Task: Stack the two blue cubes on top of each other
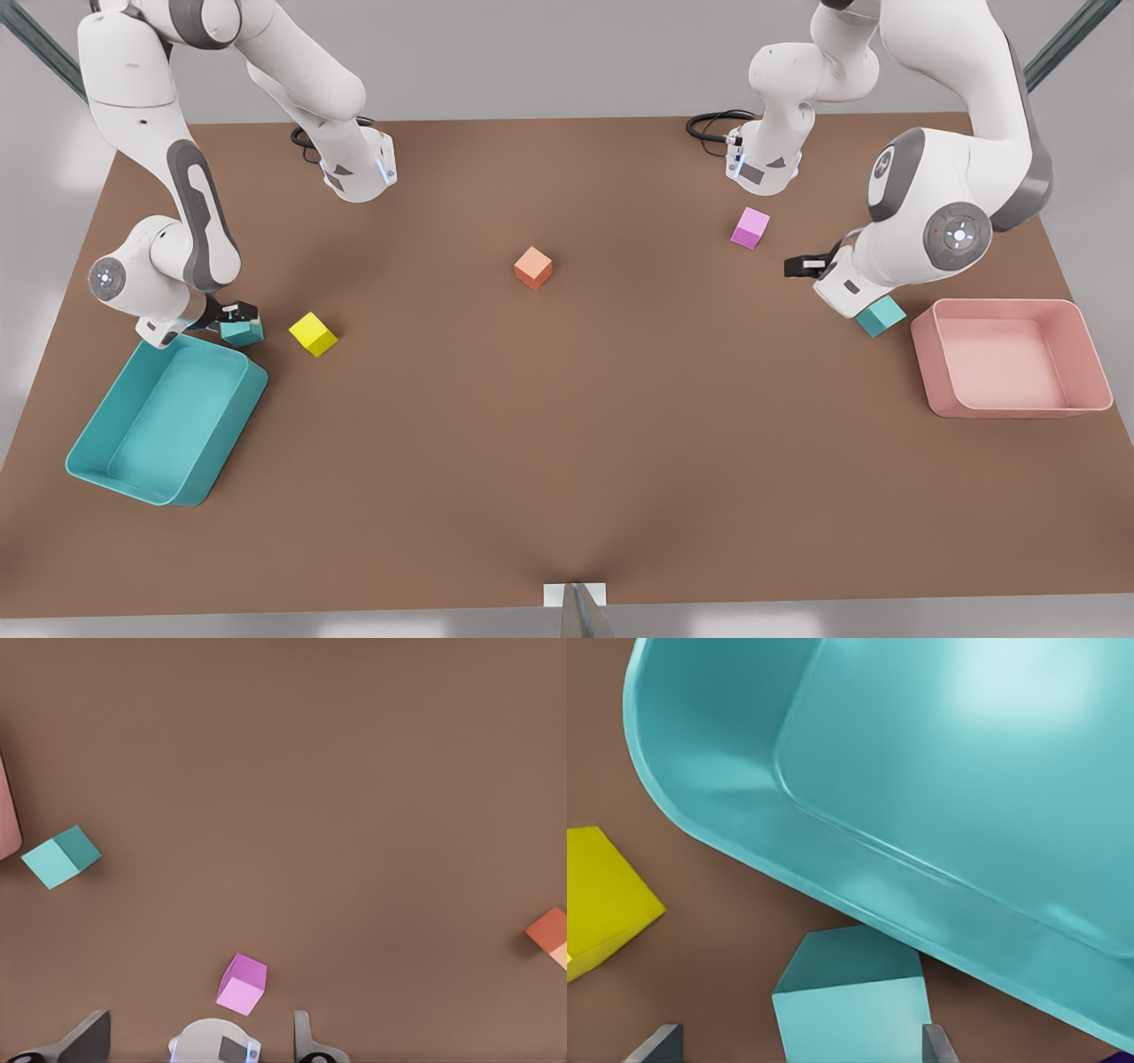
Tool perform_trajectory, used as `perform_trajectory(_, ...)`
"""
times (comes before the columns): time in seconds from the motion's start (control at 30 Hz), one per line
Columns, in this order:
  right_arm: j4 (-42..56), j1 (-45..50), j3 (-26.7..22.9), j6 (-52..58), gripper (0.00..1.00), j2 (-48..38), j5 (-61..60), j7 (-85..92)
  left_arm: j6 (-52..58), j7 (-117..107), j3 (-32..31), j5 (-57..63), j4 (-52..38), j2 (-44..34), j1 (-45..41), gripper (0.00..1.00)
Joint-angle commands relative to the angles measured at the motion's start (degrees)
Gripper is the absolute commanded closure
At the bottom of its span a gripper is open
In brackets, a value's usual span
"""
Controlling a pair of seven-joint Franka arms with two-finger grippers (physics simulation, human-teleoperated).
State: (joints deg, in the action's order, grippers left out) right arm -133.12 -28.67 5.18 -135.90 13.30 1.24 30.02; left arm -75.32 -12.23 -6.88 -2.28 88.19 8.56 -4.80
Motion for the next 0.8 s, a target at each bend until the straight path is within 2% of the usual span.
perform_trajectory(0.0,0.05,-0.07,0.0,-0.51,0.0,0.23,-0.1,2.06,0.52,-0.16,-0.24,-0.09,0.06,-0.04,-0.03,0.0)
perform_trajectory(0.77,0.32,-1.74,-0.08,-2.35,0.0,3.84,-0.19,3.11,1.31,-0.07,-0.33,-0.09,0.06,0.67,0.32,0.0)
